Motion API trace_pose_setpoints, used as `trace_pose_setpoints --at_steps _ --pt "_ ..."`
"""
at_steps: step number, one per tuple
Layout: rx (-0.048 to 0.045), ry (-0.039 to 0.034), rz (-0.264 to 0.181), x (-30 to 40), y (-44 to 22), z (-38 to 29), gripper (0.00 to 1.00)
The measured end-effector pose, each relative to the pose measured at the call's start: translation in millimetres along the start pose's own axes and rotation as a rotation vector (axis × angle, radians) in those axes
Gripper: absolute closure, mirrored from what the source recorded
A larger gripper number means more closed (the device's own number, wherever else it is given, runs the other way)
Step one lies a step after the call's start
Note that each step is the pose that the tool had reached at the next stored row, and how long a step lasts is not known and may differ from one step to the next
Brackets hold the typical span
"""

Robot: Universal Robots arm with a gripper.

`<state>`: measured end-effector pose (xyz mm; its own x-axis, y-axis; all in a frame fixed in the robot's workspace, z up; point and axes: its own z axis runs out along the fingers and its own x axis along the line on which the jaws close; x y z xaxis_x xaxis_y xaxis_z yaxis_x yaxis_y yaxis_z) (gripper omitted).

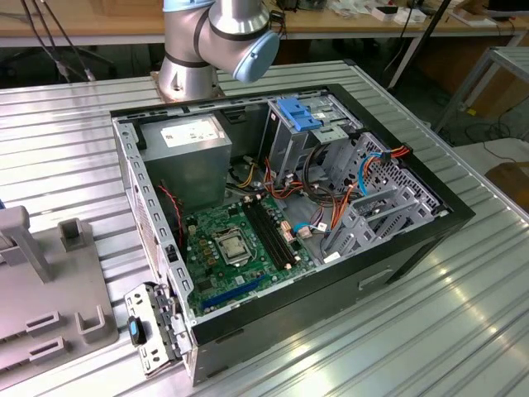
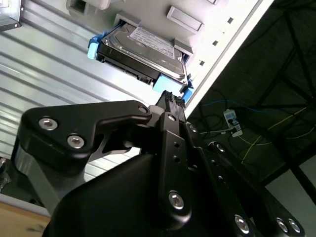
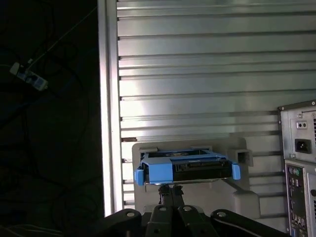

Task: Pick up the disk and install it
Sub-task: 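Pick up the disk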

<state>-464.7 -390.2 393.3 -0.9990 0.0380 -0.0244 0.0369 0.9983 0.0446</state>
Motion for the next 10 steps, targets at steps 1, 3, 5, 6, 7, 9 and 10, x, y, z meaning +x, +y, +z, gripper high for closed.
trace_pose_setpoints --at_steps 1,3,5,6,7,9,10 --pt "-0.0003 0.0005 -0.012 0.1 0.0 0.0 0.89" --pt "-0.0017 0.0031 -0.069 0.3 0.0 0.0 0.89" --pt "-0.0029 0.0052 -0.117 0.4 0.0 0.0 0.89" --pt "-0.0031 0.0059 -0.131 0.4 0.0 0.0 0.89" --pt "-0.0036 0.0069 -0.151 0.5 0.0 -0.1 0.89" --pt "-0.0046 0.0085 -0.191 0.6 -0.1 0.0 0.89" --pt "-0.0055 0.0098 -0.223 0.6 -0.1 0.1 0.89"
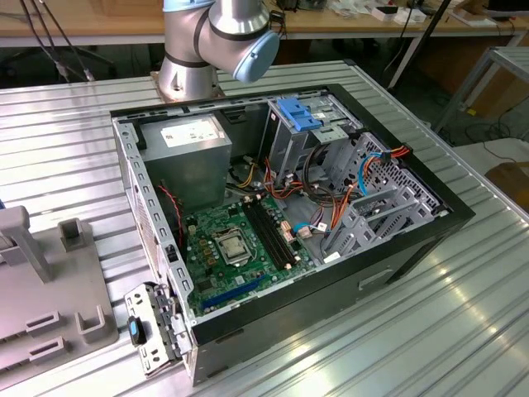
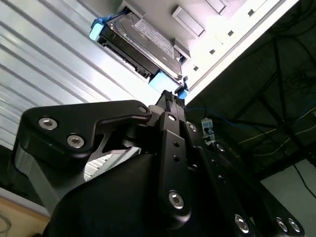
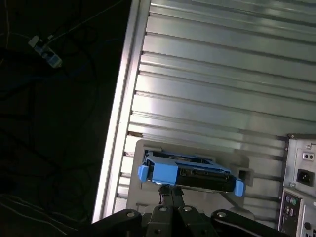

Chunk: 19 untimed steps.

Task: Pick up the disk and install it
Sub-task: 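Pick up the disk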

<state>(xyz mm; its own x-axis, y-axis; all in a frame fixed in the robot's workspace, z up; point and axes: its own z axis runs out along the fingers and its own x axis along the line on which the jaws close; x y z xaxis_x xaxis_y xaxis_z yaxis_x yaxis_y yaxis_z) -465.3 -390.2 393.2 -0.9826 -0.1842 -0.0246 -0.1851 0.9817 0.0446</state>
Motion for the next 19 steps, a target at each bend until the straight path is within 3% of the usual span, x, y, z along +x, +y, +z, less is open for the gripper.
trace_pose_setpoints --at_steps 9,11,14,17,19 --pt "-0.0052 0.0098 -0.216 0.0 0.0 -0.1 0.89" --pt "-0.0069 0.0127 -0.282 0.0 0.0 -0.1 0.89" --pt "-0.0083 0.0153 -0.341 0.0 0.0 -0.1 0.89" --pt "-0.0107 0.0198 -0.44 0.0 0.0 -0.1 0.89" --pt "-0.0131 0.0241 -0.536 0.0 0.0 -0.1 0.89"
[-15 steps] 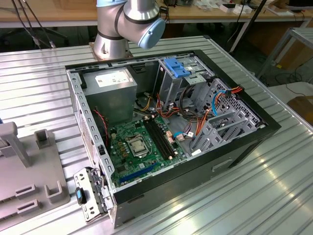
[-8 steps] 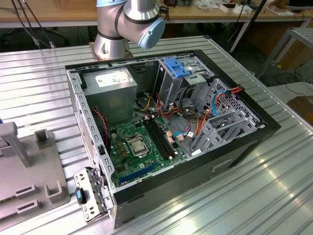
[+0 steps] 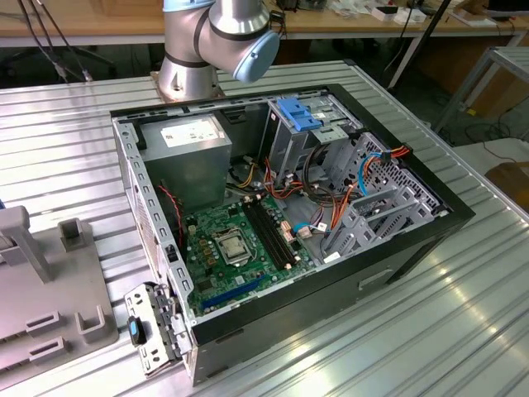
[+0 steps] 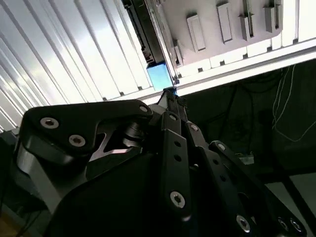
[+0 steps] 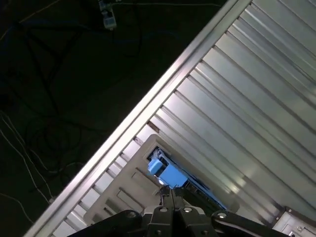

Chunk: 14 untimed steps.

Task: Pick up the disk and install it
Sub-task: 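Pick up the disk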

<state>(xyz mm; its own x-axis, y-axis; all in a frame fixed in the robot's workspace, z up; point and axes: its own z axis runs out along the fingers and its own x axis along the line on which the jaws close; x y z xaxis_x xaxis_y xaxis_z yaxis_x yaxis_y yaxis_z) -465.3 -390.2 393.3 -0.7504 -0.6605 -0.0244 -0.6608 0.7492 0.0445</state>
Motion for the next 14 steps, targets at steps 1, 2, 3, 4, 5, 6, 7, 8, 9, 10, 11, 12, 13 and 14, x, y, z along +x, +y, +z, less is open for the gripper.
trace_pose_setpoints --at_steps 1,2,3,4,5,6,7,8,9,10,11,12,13,14 --pt "-0.0008 0.0015 -0.035 0.0 0.0 0.0 0.89" --pt "-0.0014 0.0026 -0.058 0.0 0.0 0.0 0.89" --pt "-0.0018 0.0033 -0.076 0.0 0.0 0.0 0.89" --pt "-0.0025 0.0046 -0.105 0.0 0.0 0.0 0.89" --pt "-0.0032 0.0059 -0.134 0.0 0.0 0.0 0.89" --pt "-0.0037 0.0067 -0.151 0.0 0.0 0.0 0.89" --pt "-0.0041 0.0075 -0.169 0.0 0.0 0.0 0.89" --pt "-0.0046 0.0083 -0.188 0.0 0.0 0.0 0.89" --pt "-0.0052 0.0095 -0.214 0.0 0.0 0.0 0.89" --pt "-0.006 0.0111 -0.248 0.0 0.0 0.0 0.89" --pt "-0.0066 0.0125 -0.277 0.0 0.0 0.0 0.89" --pt "-0.0072 0.0136 -0.301 0.0 0.0 0.0 0.89" --pt "-0.0076 0.0144 -0.32 0.0 0.0 0.0 0.89" --pt "-0.0083 0.0157 -0.349 0.0 0.0 0.1 0.89"
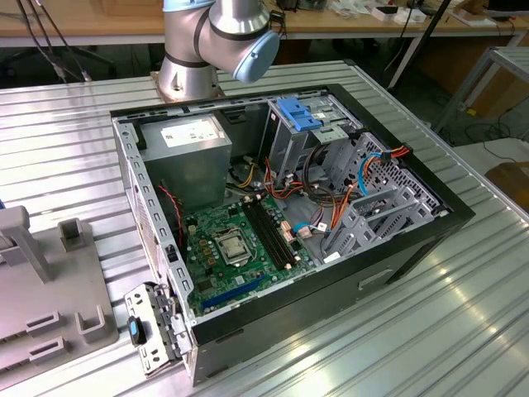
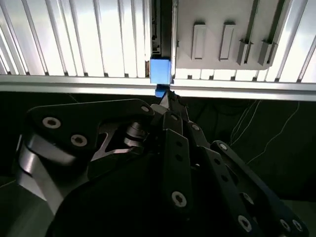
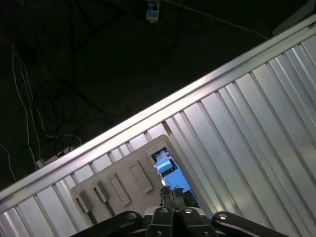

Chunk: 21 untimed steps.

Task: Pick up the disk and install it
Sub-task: 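Pick up the disk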

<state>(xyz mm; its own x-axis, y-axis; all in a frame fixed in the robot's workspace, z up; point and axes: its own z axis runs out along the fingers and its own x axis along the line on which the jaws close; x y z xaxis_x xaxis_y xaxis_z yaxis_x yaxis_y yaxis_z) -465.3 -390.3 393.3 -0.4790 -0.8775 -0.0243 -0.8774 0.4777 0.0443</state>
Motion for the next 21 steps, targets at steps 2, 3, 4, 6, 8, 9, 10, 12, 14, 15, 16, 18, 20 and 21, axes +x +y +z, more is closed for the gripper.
trace_pose_setpoints --at_steps 2,3,4,6,8,9,10,12,14,15,16,18,20,21 --pt "-0.0016 0.0029 -0.065 0.0 0.0 0.0 0.89" --pt "-0.0024 0.0045 -0.099 0.0 0.0 0.0 0.89" --pt "-0.003 0.0057 -0.126 0.0 0.0 -0.1 0.89" --pt "-0.0039 0.0079 -0.169 0.0 0.0 0.0 0.89" --pt "-0.0052 0.0104 -0.224 0.0 0.0 0.0 0.89" --pt "-0.0061 0.0121 -0.263 0.0 0.0 0.1 0.89" --pt "-0.0051 0.0133 -0.296 0.0 0.0 0.1 0.89" --pt "0.0194 0.0211 -0.307 0.0 0.0 0.1 0.89" --pt "0.0414 0.0272 -0.31 -0.1 0.0 0.2 0.89" --pt "0.0539 0.0304 -0.312 -0.1 0.0 0.2 0.89" --pt "0.0602 0.0339 -0.315 -0.1 0.0 0.3 0.89" --pt "0.0642 0.0387 -0.334 -0.1 -0.1 0.8 0.89" --pt "0.0648 0.0397 -0.371 -0.1 -0.1 1.9 0.89" --pt "0.0649 0.0404 -0.399 -0.1 -0.1 2.7 0.89"
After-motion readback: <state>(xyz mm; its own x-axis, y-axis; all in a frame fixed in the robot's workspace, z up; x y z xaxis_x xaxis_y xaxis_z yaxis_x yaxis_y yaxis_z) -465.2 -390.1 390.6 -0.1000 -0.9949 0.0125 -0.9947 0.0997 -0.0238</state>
